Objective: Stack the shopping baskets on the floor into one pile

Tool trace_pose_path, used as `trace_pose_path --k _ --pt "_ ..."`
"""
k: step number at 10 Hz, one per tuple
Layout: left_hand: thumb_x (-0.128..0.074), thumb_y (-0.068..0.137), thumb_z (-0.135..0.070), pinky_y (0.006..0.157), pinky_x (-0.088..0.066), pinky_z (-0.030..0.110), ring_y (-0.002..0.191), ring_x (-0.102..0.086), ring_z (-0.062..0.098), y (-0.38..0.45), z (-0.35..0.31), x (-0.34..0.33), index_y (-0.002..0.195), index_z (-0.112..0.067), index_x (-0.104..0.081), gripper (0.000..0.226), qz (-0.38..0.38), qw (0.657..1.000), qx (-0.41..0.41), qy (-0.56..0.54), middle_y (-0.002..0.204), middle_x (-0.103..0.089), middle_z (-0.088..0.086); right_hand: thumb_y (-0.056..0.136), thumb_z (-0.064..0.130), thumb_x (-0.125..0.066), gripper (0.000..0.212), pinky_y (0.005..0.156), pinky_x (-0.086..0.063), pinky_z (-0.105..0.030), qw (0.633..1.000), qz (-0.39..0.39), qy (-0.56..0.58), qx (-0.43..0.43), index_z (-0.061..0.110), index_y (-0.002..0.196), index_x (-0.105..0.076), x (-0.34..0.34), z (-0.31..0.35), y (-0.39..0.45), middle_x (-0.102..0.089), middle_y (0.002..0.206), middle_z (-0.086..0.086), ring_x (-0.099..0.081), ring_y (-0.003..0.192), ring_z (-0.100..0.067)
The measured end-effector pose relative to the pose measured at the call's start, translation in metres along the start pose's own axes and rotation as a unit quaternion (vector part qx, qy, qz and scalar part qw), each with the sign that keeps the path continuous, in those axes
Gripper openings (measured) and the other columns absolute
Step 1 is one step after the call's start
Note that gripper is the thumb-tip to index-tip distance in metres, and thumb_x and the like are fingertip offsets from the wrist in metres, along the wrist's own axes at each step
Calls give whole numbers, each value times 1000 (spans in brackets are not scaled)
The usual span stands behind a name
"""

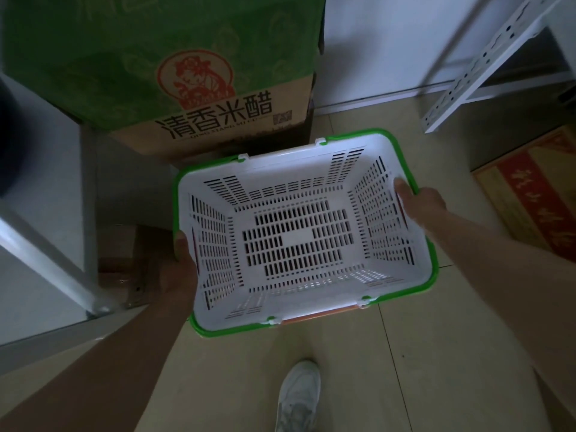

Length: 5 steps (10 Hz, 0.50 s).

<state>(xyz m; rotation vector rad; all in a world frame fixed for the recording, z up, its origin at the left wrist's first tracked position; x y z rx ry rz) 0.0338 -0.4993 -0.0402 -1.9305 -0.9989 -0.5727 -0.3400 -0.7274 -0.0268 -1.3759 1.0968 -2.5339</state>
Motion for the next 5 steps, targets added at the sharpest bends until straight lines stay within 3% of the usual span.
trace_pose_path --k 1,2,3,4,5 --pt "-24 100 -58 100 -44 50 116 -57 44 1 -7 1 127 -2 -52 69 -9 999 22 34 123 -59 26 97 46 -45 63 89 -48 -44 999 -17 -42 13 -3 135 -39 2 8 -15 -54 129 -25 -57 113 -40" --pt "-31 101 -48 105 -40 52 126 -49 44 -15 -26 1 137 2 -42 63 -29 995 24 95 137 -48 27 97 27 -48 55 94 -46 -45 991 -36 -121 47 -3 139 -31 1 14 -38 -47 137 -24 -52 120 -40" --pt "-42 100 -35 108 -36 52 136 -38 41 -47 -47 4 146 -1 -32 59 -48 986 -57 152 149 -37 24 94 22 -51 61 95 -44 -46 977 -59 -189 79 -1 144 -26 2 15 -65 -42 141 -20 -49 123 -36" --pt "-50 96 -26 102 -42 49 126 -48 39 -76 -59 4 138 -7 -48 46 -46 968 -138 204 140 -46 19 93 23 -51 57 96 -43 -45 959 -78 -252 104 3 142 -31 5 17 -94 -42 140 -18 -48 124 -33" --pt "-47 97 -19 94 -46 38 114 -57 34 -100 -71 -11 119 -4 -62 30 98 959 -150 220 124 -57 18 93 24 -49 50 99 -42 -45 964 -49 -237 113 6 138 -38 0 19 -122 -44 139 -17 -49 124 -32"
Point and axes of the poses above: each hand's wrist, its own y-axis towards the middle knuckle, its own x-axis out of the back of the hand, z = x × y, the point moved 2 cm from there along y, towards the middle knuckle
